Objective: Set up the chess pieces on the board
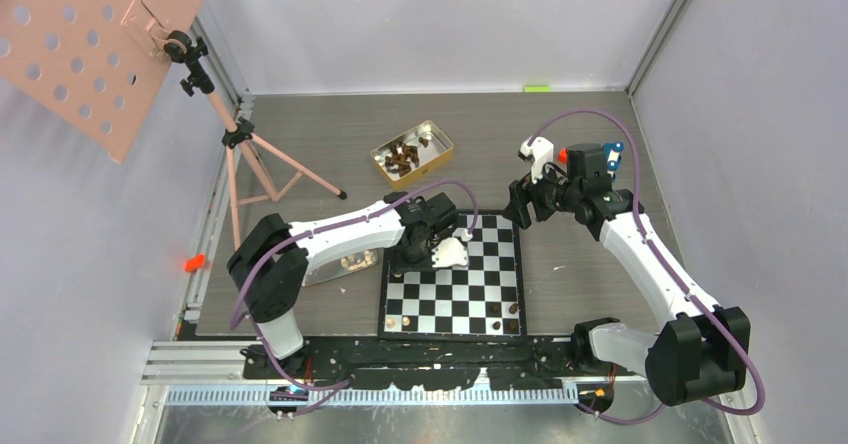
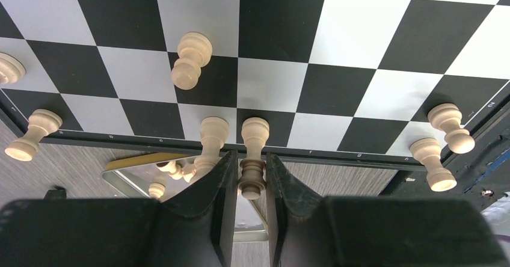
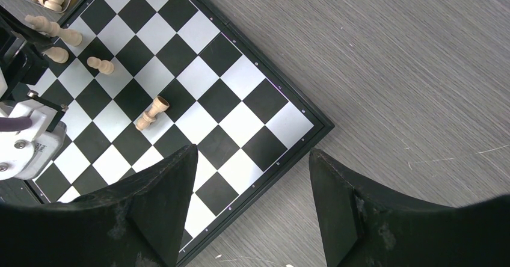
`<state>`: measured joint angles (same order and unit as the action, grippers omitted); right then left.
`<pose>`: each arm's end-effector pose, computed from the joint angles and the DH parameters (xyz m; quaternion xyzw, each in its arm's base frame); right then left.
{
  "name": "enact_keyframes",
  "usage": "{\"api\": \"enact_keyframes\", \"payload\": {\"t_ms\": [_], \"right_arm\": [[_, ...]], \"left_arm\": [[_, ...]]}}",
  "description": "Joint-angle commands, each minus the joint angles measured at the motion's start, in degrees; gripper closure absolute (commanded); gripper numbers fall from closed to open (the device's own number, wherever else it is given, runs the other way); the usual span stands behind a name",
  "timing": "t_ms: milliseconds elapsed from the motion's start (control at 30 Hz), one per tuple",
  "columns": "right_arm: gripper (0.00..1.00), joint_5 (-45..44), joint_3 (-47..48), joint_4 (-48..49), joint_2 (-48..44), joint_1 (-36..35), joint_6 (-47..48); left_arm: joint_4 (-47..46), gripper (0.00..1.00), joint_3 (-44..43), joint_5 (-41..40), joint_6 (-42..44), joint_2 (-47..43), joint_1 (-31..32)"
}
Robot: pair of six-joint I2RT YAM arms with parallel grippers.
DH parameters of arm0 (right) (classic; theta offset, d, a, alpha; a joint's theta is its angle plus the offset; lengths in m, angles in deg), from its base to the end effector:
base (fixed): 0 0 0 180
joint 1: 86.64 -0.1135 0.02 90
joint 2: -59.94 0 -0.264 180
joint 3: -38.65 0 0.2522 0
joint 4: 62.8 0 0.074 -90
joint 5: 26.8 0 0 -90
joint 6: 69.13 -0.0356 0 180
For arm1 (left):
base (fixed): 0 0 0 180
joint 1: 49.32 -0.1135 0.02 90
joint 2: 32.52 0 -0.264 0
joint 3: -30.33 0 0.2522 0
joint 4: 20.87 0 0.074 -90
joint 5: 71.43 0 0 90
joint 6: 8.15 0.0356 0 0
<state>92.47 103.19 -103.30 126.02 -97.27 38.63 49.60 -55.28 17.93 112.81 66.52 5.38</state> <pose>0.2357 0.0619 0.2777 -0.3163 0.8319 0.2060 0.4068 0.1843 -0.2597 0.2067 0.6786 0.7325 -0.0055 0.0532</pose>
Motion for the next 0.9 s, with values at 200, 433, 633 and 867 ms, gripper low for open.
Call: {"api": "enact_keyframes", "payload": {"t_ms": [200,433,633,867], "right_arm": [[0.26,0.8,-0.2,0.8,-1.0,0.3,0.8],[0.26,0.9,-0.2,0.8,-1.0,0.3,0.7],[0.26,1.0,-0.2,0.7,-1.1,0.3,0.8],[0.26,1.1,-0.2,0.7,-0.9,0.3,0.8]], "left_arm": [[3.3,0.78,-0.3,2.6,0.3,-1.0,0.1],[2.9,0.77,-0.4,2.3,0.1,-0.9,0.1],[2.2,0.70,-0.4,1.1,-0.2,-0.4,0.1],[1.8,0.54,-0.9,-0.7,-0.9,-1.8,0.1]]}}
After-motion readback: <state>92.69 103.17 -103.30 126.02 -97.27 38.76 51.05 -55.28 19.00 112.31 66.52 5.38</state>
